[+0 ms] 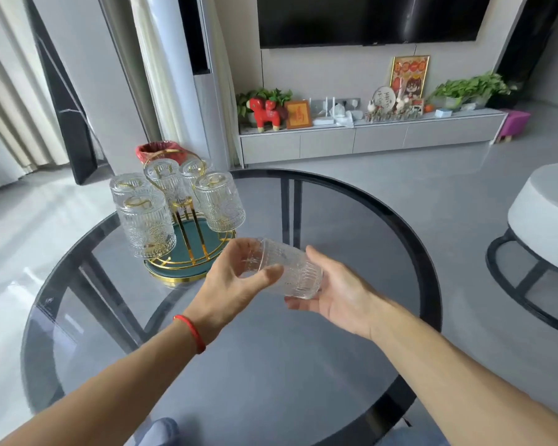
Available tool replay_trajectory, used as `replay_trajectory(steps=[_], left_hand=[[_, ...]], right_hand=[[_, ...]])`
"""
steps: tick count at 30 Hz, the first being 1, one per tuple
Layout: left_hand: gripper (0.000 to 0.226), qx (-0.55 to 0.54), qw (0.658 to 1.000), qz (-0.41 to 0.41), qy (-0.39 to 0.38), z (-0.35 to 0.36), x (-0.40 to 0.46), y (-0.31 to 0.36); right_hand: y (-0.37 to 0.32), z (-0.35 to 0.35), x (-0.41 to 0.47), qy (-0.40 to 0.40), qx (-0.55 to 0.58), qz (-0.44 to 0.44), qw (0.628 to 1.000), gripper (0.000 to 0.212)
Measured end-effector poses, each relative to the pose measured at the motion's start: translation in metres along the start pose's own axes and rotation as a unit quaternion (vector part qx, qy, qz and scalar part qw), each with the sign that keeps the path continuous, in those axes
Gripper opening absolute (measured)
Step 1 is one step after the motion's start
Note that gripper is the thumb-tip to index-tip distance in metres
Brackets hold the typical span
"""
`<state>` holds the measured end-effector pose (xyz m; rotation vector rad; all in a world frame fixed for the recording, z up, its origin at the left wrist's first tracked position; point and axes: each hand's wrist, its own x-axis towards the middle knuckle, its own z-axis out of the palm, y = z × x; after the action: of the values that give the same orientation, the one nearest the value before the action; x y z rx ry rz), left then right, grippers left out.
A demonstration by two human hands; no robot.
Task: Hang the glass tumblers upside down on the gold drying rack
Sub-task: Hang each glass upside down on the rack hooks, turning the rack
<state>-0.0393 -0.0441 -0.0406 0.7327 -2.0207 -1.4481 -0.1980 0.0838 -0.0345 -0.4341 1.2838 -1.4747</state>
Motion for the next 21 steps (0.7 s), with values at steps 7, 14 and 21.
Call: replay_trajectory(steps=[7, 14, 21], left_hand=[[0.062, 0.298, 0.953, 0.054, -0.028, -0.078, -0.009, -0.049], [0.048, 0.403, 0.91, 0.099, 0.013, -0.095, 0.0, -0.065], [0.053, 0.45, 0.891, 0.069, -0.008, -0.095, 0.0, -0.069]], right_hand=[[0.006, 0.023, 0.019, 0.04, -0.018, -0.08, 0.996, 0.038], [-0.013, 0.078, 0.024, 0.149, -0.26, -0.291, 0.909, 0.065], [-0.051, 0.139, 0.037, 0.195, -0.415, -0.418, 0.784, 0.07]])
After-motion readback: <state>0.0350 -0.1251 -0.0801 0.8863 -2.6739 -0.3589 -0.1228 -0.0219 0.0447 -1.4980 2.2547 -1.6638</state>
